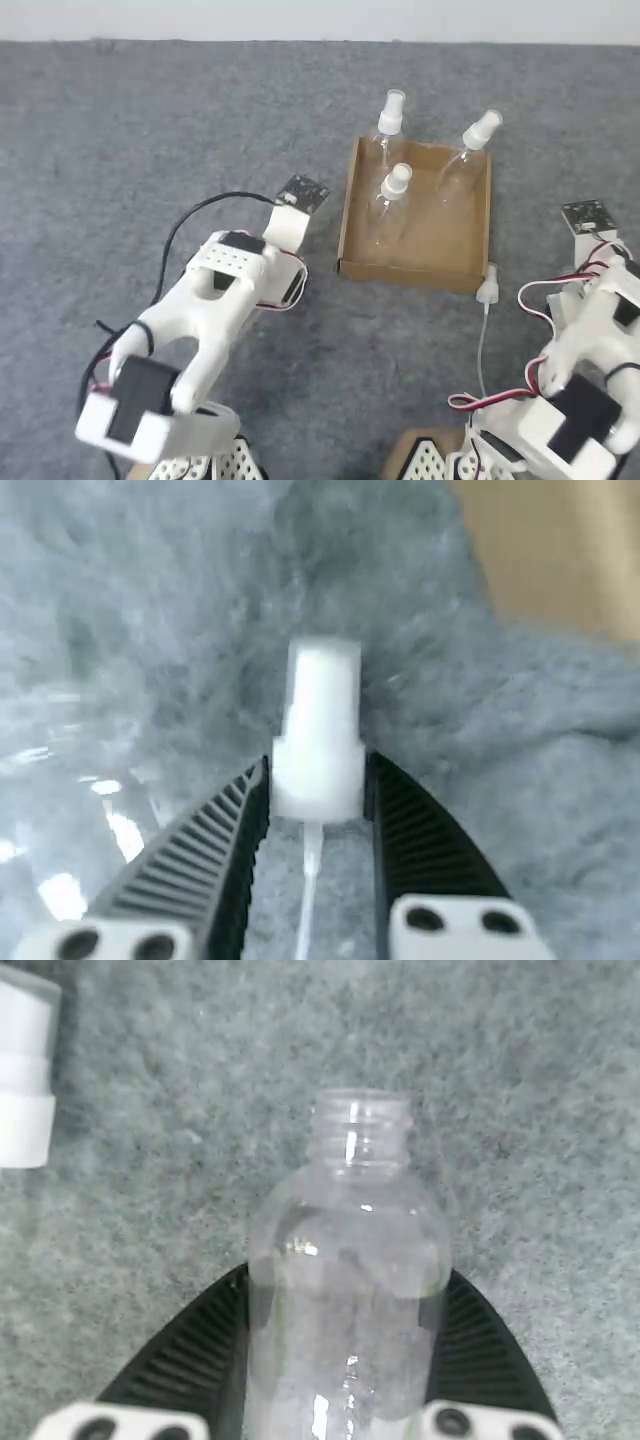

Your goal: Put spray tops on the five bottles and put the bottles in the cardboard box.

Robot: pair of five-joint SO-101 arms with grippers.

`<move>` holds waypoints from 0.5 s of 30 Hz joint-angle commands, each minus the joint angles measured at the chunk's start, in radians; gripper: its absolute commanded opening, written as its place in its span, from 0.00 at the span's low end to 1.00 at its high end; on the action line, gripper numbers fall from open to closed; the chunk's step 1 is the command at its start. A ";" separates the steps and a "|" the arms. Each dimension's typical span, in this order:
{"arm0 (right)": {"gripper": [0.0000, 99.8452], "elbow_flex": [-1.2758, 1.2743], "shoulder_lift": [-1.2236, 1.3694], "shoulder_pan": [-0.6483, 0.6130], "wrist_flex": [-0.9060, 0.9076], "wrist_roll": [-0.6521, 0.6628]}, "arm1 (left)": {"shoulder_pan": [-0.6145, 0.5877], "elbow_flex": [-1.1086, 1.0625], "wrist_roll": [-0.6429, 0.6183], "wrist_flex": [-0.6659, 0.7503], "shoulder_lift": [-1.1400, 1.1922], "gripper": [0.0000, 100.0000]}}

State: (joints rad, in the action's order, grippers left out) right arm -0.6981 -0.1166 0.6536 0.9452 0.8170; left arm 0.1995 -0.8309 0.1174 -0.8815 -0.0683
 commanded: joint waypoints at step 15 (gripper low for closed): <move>0.16 0.018 -0.012 0.012 0.010 0.012 | 0.000 0.162 0.025 0.003 0.028 0.14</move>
State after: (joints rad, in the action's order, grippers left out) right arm -0.6981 -0.1166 0.6536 0.9452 0.8170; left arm 0.1995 -0.6912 0.1312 -0.9060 -0.0330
